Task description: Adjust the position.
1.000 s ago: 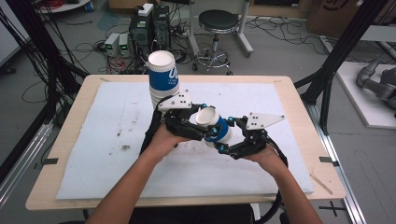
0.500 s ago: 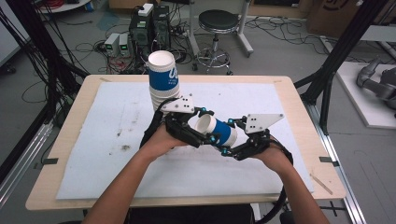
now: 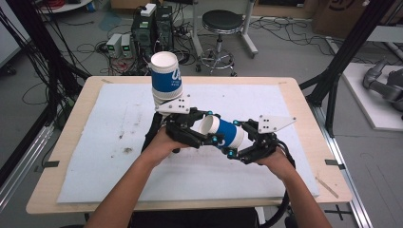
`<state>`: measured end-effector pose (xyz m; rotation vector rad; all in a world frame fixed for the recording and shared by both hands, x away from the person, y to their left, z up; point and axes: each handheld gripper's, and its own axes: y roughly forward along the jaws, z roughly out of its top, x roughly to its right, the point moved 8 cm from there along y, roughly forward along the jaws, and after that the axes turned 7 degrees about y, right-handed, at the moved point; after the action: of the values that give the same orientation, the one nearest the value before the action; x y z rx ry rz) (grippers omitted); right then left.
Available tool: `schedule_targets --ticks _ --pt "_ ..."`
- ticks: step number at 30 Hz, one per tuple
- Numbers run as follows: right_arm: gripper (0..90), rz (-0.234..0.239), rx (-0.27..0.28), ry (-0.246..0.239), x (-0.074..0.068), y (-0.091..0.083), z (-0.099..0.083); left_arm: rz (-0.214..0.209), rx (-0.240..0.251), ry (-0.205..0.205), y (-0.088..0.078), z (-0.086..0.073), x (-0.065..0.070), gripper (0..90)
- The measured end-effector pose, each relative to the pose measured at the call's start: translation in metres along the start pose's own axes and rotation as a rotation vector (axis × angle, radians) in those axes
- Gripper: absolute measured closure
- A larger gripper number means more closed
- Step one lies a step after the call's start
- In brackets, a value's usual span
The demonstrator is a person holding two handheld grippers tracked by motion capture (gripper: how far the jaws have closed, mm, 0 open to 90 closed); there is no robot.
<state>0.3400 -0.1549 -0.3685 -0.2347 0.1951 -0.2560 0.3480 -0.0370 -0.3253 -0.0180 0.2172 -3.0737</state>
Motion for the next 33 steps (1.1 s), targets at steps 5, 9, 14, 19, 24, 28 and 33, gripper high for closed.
schedule_targets --ticks 5,9,14,19,24,28,33 --pt "22.0 -0.022 -0.094 -0.083 0.002 -0.001 -0.004 0.024 -0.135 0.042 0.002 -0.012 0.004 22.9" --pt "22.7 -0.024 -0.182 -0.147 0.002 -0.004 -0.008 0.001 -0.22 0.085 -0.001 -0.021 0.006 21.6" --pt "22.5 -0.008 -0.222 -0.165 -0.002 -0.006 -0.007 -0.041 -0.213 0.094 -0.002 -0.023 0.009 28.3" --pt "17.6 -0.009 -0.129 -0.063 -0.002 -0.006 -0.004 -0.041 -0.11 0.036 -0.006 -0.02 0.005 28.4" --pt "17.6 0.007 0.01 0.036 0.001 -0.016 0.006 -0.025 0.02 -0.01 -0.014 -0.017 0.001 28.8" --pt "15.2 0.028 0.009 0.052 0.0 -0.015 0.004 -0.043 0.043 0.002 -0.014 -0.016 0.003 28.8" --pt "20.2 0.043 -0.03 -0.009 -0.003 -0.01 0.001 -0.051 -0.014 0.032 -0.011 -0.021 0.006 28.9"
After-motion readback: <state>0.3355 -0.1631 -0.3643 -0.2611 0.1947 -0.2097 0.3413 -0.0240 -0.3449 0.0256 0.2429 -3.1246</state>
